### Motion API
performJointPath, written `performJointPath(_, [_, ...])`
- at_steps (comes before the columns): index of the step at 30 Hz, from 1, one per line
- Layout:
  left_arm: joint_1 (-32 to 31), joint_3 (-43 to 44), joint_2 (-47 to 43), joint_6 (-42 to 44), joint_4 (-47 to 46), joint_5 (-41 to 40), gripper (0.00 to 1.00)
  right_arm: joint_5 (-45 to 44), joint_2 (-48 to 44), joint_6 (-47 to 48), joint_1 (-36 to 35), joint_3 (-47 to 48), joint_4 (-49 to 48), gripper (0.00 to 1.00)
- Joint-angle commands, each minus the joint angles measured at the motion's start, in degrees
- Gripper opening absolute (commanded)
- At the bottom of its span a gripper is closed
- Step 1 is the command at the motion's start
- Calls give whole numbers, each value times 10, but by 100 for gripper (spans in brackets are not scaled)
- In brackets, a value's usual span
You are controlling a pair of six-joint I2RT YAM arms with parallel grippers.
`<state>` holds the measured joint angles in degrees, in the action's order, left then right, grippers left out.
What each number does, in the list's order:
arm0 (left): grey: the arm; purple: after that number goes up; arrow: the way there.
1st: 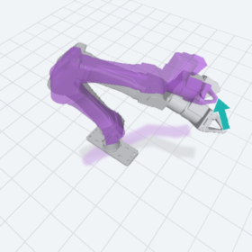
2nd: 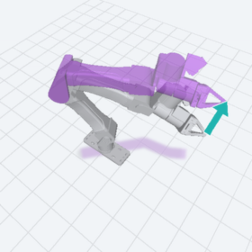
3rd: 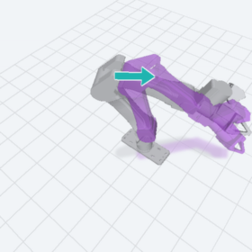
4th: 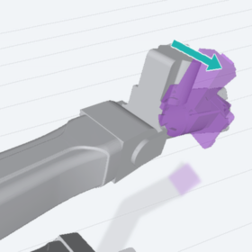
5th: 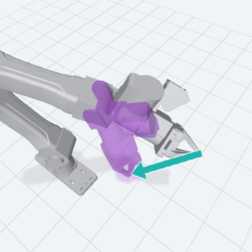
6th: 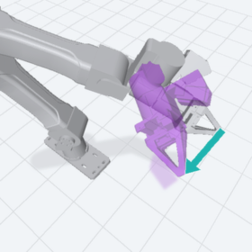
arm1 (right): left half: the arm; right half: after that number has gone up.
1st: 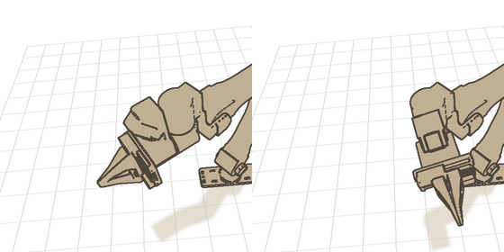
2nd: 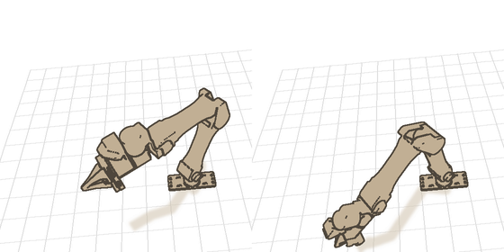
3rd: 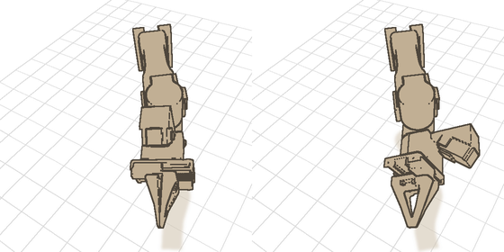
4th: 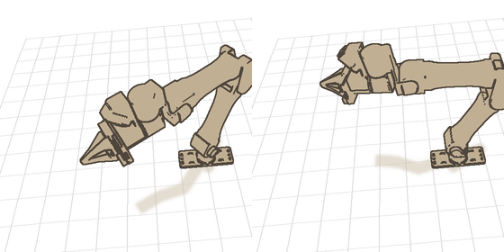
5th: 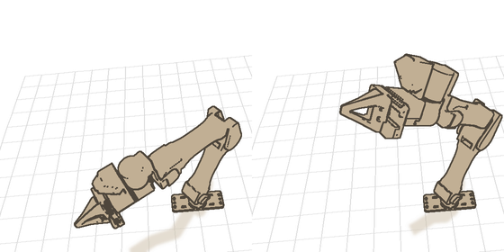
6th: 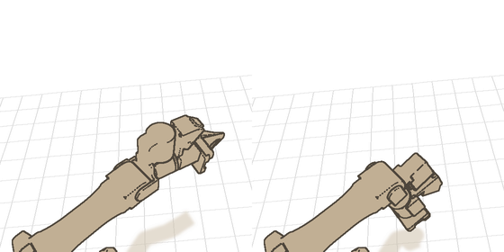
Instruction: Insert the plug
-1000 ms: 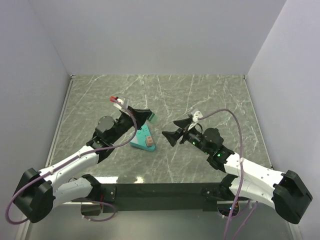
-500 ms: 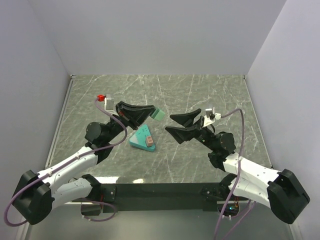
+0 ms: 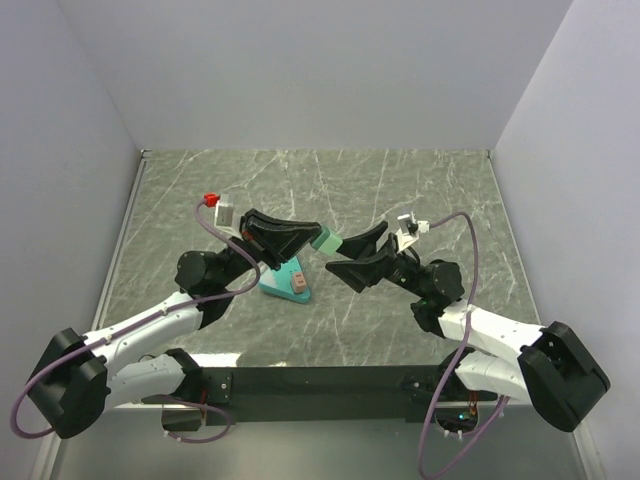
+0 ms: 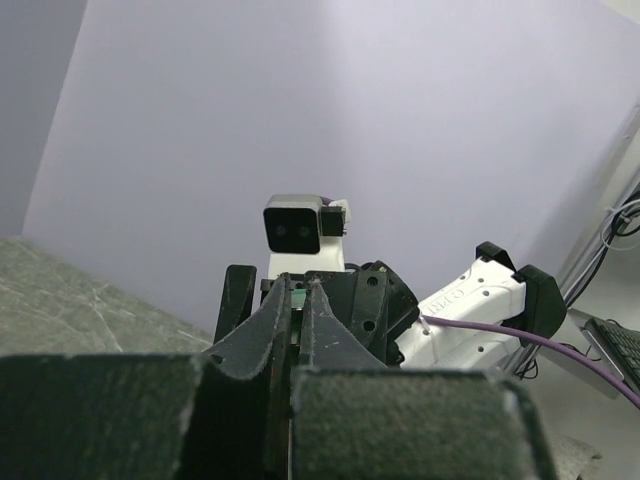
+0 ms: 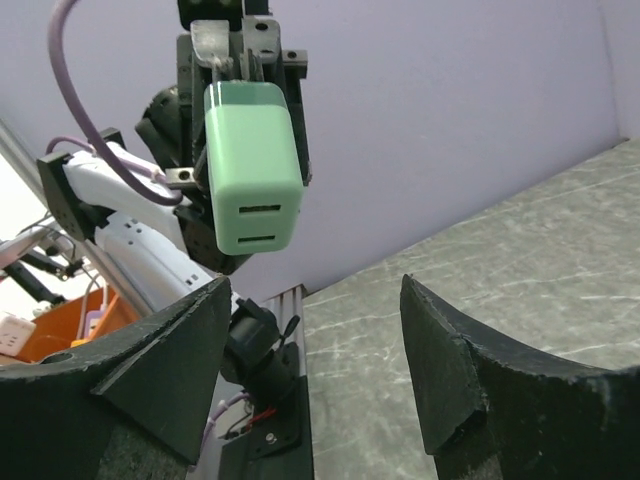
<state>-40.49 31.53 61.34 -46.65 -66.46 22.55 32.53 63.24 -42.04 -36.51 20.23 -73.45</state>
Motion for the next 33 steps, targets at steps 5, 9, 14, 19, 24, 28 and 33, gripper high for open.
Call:
performJointPath(5, [-6, -10, 4, -18, -68, -9, 0, 18, -7, -16, 3, 7, -211, 74])
performJointPath(9, [-6, -12, 1, -12, -61, -10, 0, 16, -20, -5, 3, 9, -199, 74])
performJointPath(14, [-10, -10, 4, -6, -58, -13, 0, 19, -39, 5, 4, 14, -186, 73])
performJointPath(19, [-20, -6, 18, -7, -67, -7, 0, 15, -49, 13, 4, 18, -179, 73])
performJointPath(24, [-31, 2, 30, -5, -69, -4, 0, 23, -48, 10, 4, 34, -187, 72])
performJointPath(28, [-37, 3, 31, -2, -69, -6, 0, 18, -50, 17, 4, 36, -186, 70])
performJointPath(33, [-41, 4, 42, -1, -80, 0, 0, 21, -46, 14, 3, 35, -201, 51])
